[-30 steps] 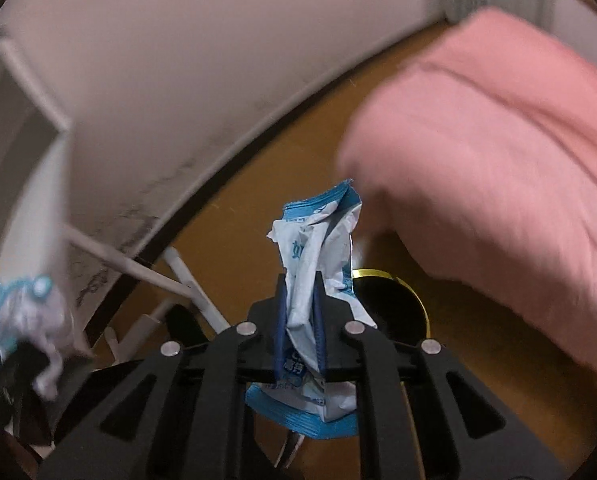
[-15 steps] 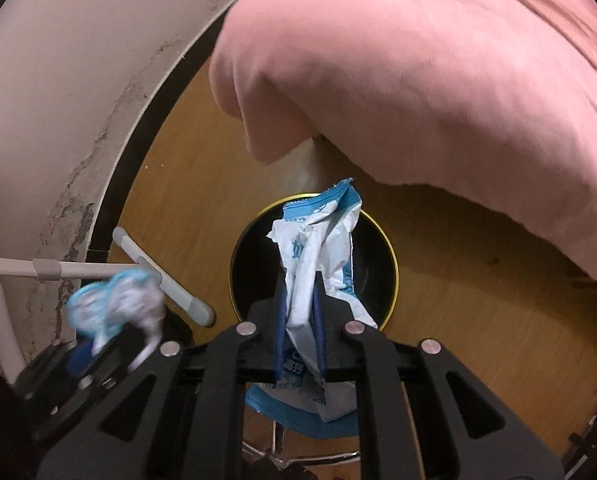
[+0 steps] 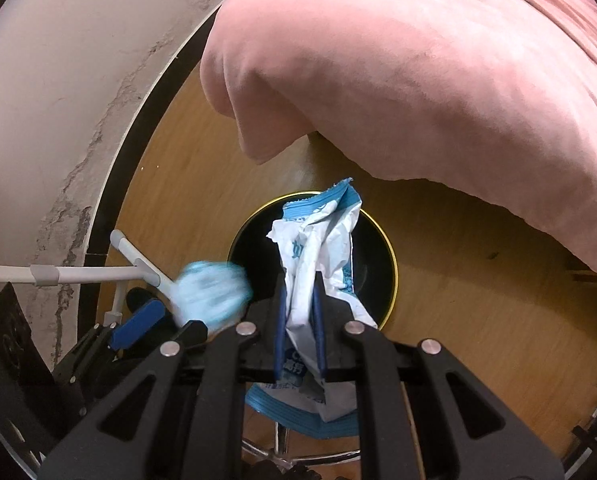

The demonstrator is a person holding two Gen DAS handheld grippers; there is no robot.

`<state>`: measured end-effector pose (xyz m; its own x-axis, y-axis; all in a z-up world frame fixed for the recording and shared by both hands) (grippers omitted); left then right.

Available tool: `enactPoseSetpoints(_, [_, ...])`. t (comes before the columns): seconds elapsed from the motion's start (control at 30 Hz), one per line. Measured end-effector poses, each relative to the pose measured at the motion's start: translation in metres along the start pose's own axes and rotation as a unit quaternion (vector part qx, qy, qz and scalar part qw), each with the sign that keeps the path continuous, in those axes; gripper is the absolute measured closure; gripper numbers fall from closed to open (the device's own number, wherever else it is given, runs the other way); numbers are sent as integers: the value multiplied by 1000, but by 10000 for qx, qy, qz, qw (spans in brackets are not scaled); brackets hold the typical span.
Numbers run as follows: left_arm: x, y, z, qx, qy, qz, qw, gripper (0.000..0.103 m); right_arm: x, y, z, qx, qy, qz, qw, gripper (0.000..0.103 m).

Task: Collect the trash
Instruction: 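Carry both items to the black bin and open both tools to drop them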

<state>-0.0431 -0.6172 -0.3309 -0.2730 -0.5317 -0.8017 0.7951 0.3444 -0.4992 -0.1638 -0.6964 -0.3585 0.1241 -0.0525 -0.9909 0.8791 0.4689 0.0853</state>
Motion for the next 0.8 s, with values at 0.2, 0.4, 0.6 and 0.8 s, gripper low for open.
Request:
enactPoseSetpoints(0.2, [-7, -1, -3, -32, -47, -47, 10000, 42, 3, 1, 2, -15, 29, 28, 10000, 91])
enactPoseSetpoints(0.4, [-24, -5, -10, 30, -197, -73, 9998, 39, -3, 5, 3, -79, -93, 28, 9999, 45])
enactPoseSetpoints(0.6, [-43, -24, -11, 408, -285, 32, 9988, 38, -21, 6, 6, -145, -420, -134, 9989, 36])
enactPoseSetpoints(0.8, [-91, -50, -9, 670, -557, 93, 9962, 30, -57, 6, 11, -188, -926, -221, 9953, 32])
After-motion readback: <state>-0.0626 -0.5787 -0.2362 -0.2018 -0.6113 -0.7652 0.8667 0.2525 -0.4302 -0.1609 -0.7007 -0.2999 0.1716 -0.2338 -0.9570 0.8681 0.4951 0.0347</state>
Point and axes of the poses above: each gripper's, at about its wrist camera, not at the fingertips, and x roughly the way its jaws point, y to its left, z to its top, the point moved 5 cm from there along x, roughly the way its jaws point, and after that the axes turned 10 degrees about -z, right-handed, at the moved point
